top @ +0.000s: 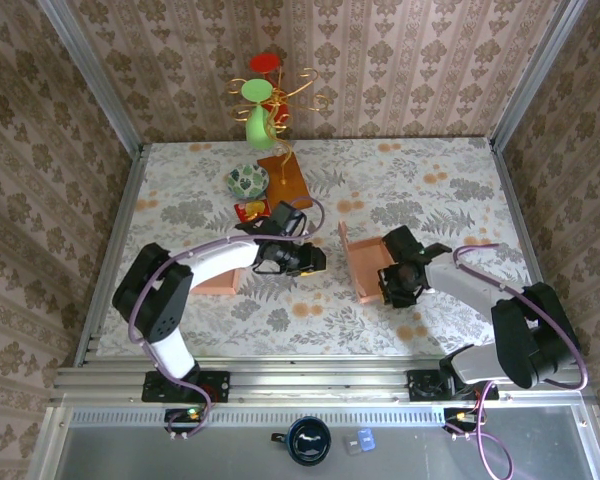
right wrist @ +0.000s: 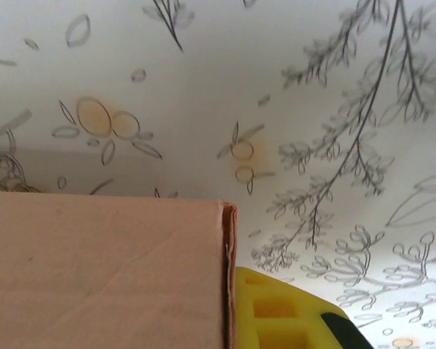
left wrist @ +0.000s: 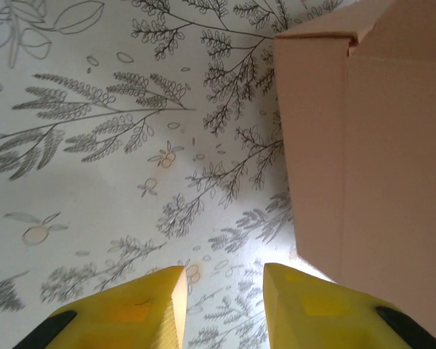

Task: Fold the paper box

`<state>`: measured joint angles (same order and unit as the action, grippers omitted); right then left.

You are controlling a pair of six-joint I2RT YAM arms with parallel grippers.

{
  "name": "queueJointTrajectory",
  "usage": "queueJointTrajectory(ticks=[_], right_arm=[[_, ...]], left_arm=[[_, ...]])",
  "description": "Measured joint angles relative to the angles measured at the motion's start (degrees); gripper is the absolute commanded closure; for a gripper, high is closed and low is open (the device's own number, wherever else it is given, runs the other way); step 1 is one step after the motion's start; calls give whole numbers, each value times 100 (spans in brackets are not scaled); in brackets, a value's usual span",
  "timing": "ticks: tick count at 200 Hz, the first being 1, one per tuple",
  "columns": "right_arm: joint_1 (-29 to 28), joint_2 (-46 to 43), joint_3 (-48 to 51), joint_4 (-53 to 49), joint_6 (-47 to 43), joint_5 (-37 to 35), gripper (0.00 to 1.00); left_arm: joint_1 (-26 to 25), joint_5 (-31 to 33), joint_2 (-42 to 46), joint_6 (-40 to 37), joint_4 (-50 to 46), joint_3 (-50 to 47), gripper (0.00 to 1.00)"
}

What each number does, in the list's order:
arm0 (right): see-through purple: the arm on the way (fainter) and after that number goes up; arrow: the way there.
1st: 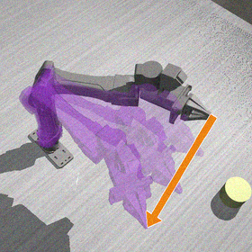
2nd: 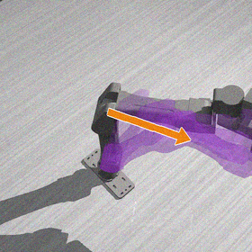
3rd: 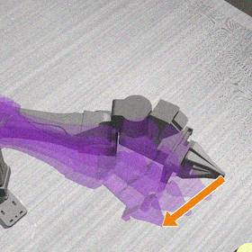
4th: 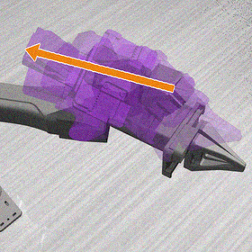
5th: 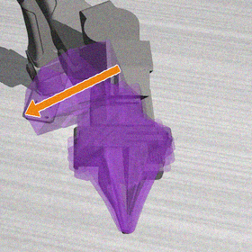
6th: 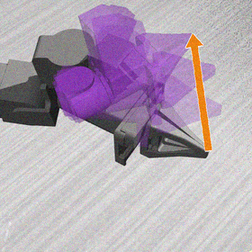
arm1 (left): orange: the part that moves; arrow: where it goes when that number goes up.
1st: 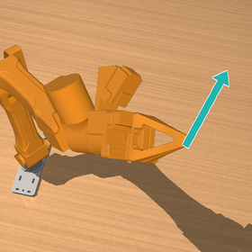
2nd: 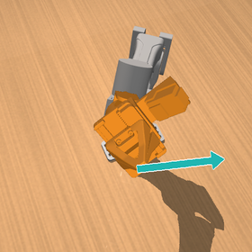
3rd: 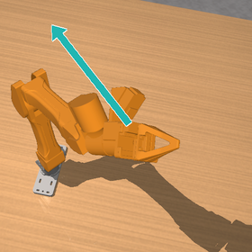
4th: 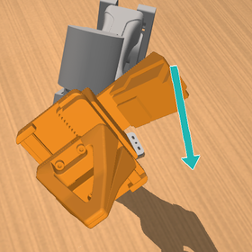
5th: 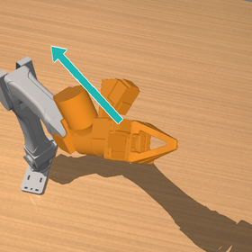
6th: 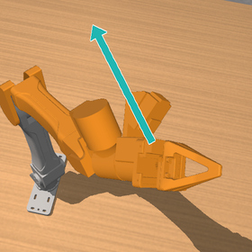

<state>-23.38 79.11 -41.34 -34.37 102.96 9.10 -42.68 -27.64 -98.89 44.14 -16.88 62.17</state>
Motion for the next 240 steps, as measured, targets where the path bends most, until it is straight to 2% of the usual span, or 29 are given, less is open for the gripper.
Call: queueJointTrajectory(ticks=[25, 65, 108, 141, 183, 207, 224, 240], right_arm=[[-149, 251, -2, 146, 258, 50, 95], [-280, 400, -2, 313, 446, 90, 81], [-295, 380, -2, 422, 507, 170, 54], [-291, 146, -302, 105, -2, 74, 38], [-87, -590, -1058, -363, -1445, -219, 37], [173, -872, -1209, -529, -2474, -334, 40], [337, -883, -1329, -658, -3355, -374, 48], [507, -826, -1453, -691, -4177, -343, 50]], left_arm=[[-7, -125, -240, 136, 214, 116, 66], [-11, -216, -476, 197, 354, 407, 67], [-11, -264, -490, 199, 387, 498, 66], [-11, -264, -518, 199, 385, 498, 66], [-11, -264, -518, 199, 385, 498, 67], [-11, -264, -520, 199, 382, 498, 66], [-11, -271, -531, 199, 374, 505, 67], [-17, -282, -542, 199, 341, 544, 67]])
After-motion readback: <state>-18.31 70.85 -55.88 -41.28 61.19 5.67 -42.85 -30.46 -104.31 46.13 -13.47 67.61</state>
